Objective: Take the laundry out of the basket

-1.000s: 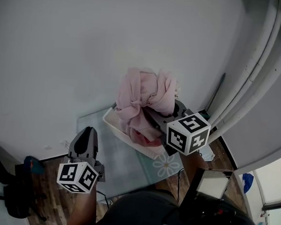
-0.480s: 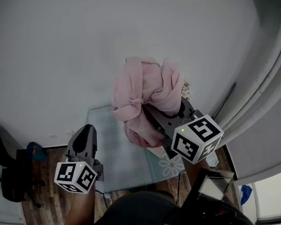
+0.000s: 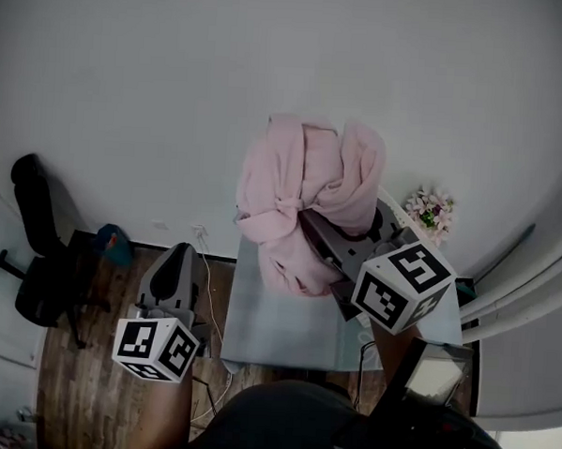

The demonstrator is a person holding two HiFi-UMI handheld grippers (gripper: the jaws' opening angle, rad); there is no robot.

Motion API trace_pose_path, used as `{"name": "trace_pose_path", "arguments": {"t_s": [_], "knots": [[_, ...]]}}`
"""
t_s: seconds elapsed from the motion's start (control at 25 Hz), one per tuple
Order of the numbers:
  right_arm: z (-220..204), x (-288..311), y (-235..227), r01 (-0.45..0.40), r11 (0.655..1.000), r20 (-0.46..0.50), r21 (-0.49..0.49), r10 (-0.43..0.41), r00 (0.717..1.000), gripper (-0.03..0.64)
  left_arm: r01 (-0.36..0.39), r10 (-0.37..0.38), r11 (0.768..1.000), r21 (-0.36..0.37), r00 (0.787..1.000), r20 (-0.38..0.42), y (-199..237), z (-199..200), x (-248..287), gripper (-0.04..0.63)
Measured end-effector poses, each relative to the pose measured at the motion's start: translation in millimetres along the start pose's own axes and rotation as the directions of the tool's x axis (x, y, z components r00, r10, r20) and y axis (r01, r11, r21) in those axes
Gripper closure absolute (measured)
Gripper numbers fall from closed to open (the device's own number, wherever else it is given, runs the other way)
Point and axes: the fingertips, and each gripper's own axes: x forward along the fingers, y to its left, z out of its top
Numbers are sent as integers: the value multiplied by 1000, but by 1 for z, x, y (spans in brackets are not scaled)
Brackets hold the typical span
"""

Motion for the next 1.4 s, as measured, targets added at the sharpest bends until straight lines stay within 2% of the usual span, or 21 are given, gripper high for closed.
{"name": "trace_pose_path", "arguments": {"t_s": [0.16, 0.32, 0.48, 0.64, 0.8, 1.0, 1.4], "knots": [[-8, 11, 15, -103, 994, -2, 24, 103, 995, 356, -88, 88, 996, 9, 996, 4, 6, 0, -17, 565], [-19, 38, 58, -174, 984, -21, 41, 175, 984, 356, -149, 149, 989, 12, 989, 19, 37, 10, -47, 565], [-29, 56, 97, -233, 971, -35, 51, 235, 971, 356, -197, 197, 980, 2, 980, 28, 66, 13, -73, 565], [-41, 62, 106, -273, 961, -53, 41, 275, 960, 356, -220, 220, 975, -4, 975, 22, 67, 6, -72, 565], [-50, 64, 106, -270, 961, -68, 60, 274, 959, 356, -233, 233, 973, 1, 972, 14, 67, 7, -74, 566], [-60, 67, 97, -254, 967, -88, 25, 256, 963, 354, -251, 251, 968, -5, 968, 19, 69, 1, -70, 566], [-65, 67, 93, -233, 972, -100, 32, 235, 967, 354, -225, 225, 974, -20, 974, 21, 65, -4, -61, 568]]}}
